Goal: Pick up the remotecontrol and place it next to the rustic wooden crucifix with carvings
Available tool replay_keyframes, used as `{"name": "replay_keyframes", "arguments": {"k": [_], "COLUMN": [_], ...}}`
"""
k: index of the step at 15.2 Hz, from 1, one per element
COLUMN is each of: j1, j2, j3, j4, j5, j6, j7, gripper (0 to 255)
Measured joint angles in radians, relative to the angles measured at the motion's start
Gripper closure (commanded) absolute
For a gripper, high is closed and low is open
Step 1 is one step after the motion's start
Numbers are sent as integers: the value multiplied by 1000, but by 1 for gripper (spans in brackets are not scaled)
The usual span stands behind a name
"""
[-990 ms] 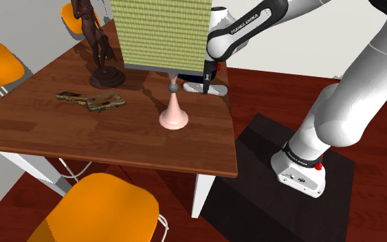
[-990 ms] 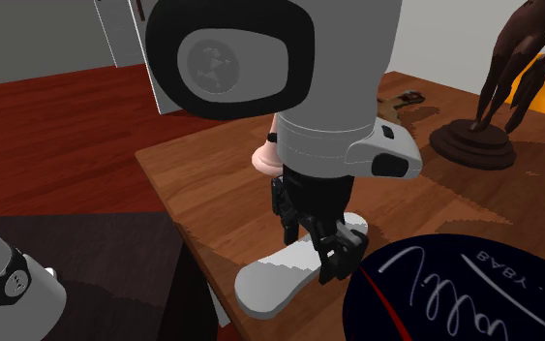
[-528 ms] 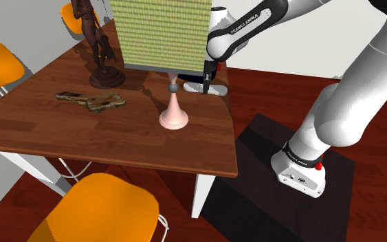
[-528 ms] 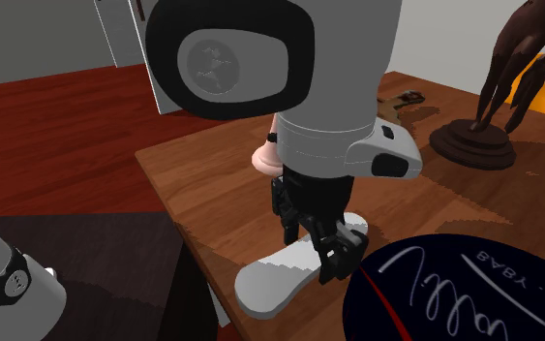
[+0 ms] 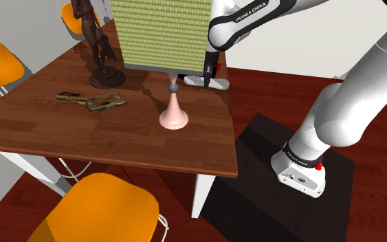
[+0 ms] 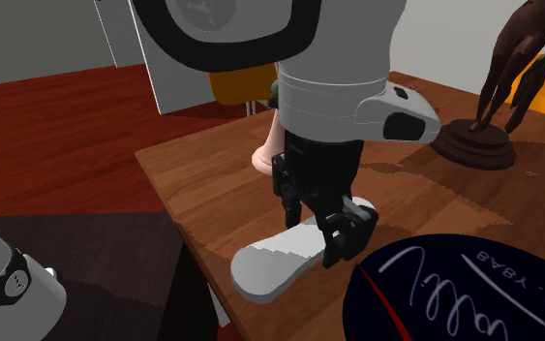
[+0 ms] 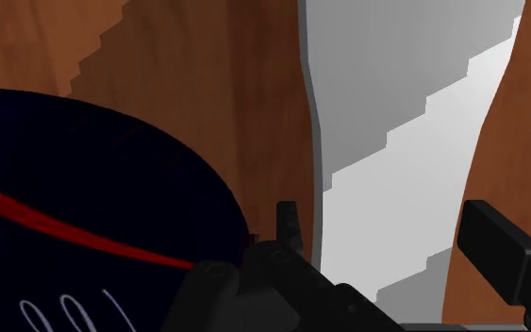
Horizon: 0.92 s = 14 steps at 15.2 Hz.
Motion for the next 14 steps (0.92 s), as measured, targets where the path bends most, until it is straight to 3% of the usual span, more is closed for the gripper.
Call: {"name": "replay_keyframes", "arguments": {"k": [14], "j1": [2], "j2": [-88], "j3": [8], "j4": [106], "j5": [-8], "j6": [-193], "j7": [8], "gripper": [255]}}
